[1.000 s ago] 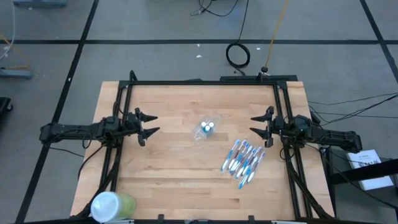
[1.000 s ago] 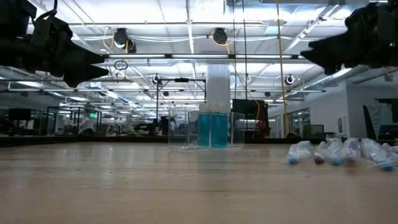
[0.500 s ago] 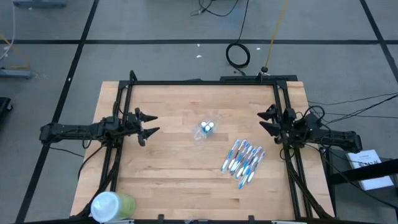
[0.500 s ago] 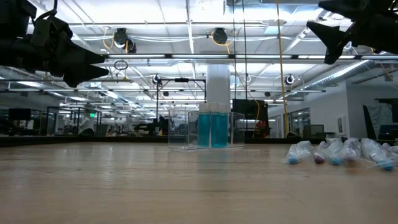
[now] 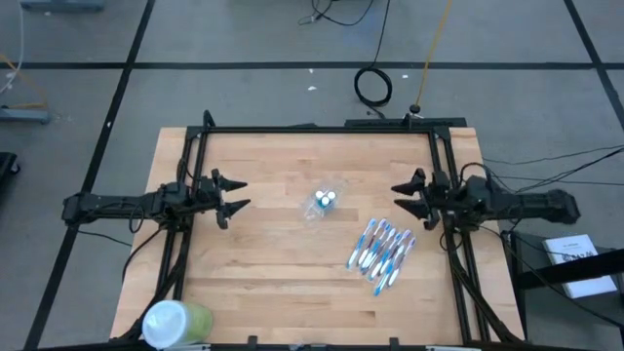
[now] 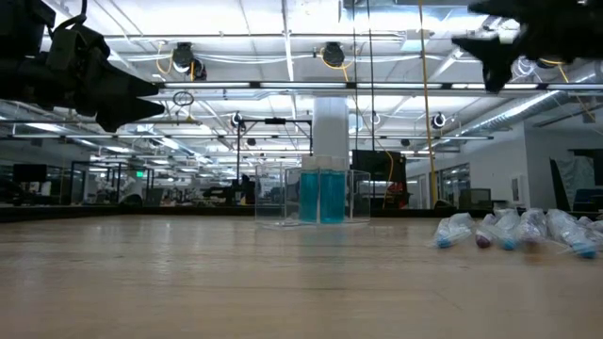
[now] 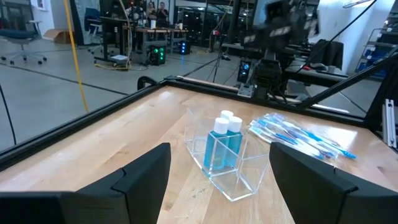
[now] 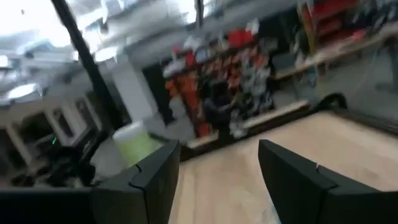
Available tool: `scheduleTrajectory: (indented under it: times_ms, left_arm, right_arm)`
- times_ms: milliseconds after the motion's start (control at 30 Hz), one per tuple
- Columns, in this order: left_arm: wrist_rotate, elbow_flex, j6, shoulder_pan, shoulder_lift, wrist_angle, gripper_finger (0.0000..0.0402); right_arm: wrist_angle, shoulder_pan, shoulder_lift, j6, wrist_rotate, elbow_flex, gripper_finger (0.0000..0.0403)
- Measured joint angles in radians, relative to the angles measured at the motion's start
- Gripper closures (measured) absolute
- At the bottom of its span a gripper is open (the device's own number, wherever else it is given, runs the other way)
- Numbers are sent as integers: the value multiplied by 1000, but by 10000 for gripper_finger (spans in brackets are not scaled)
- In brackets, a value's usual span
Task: Pick & Place toothbrushing station
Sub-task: Put the purple toothbrush into the transparent organizer
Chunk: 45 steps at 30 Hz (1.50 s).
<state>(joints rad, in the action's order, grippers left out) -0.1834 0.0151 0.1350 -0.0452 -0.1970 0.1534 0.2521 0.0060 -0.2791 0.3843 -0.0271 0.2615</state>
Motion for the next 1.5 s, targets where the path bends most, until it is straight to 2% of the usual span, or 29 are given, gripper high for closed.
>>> scheduleTrajectory:
  times_ms: [100,200,333,500,667,900,1067,1333,1500]
  left_arm:
    - [0,0,0,0,0,0,119]
    - [0,0,0,0,0,2,119]
    - [0,2,1,0,0,7,119]
    - [0,2,1,0,0,7,119]
    - [0,2,1,0,0,6,119]
    - [0,1,1,0,0,7,119]
    - [0,1,0,0,0,7,119]
    - [0,1,1,0,0,7,119]
    - [0,1,1,0,0,7,119]
  right_arm:
    - [-240,72,-175,19,1,173,190]
    - [-552,117,-337,171,5,349,192]
    - [-946,161,-490,449,5,513,197]
    - [-1170,203,-590,892,5,557,203]
    - [-1267,275,-653,1203,40,529,207]
    - [-1287,386,-750,1438,59,516,207]
    - [-1325,432,-825,1516,46,516,207]
    - [-1334,441,-943,1522,-79,516,207]
    - [-1327,441,-1000,1550,-44,492,207]
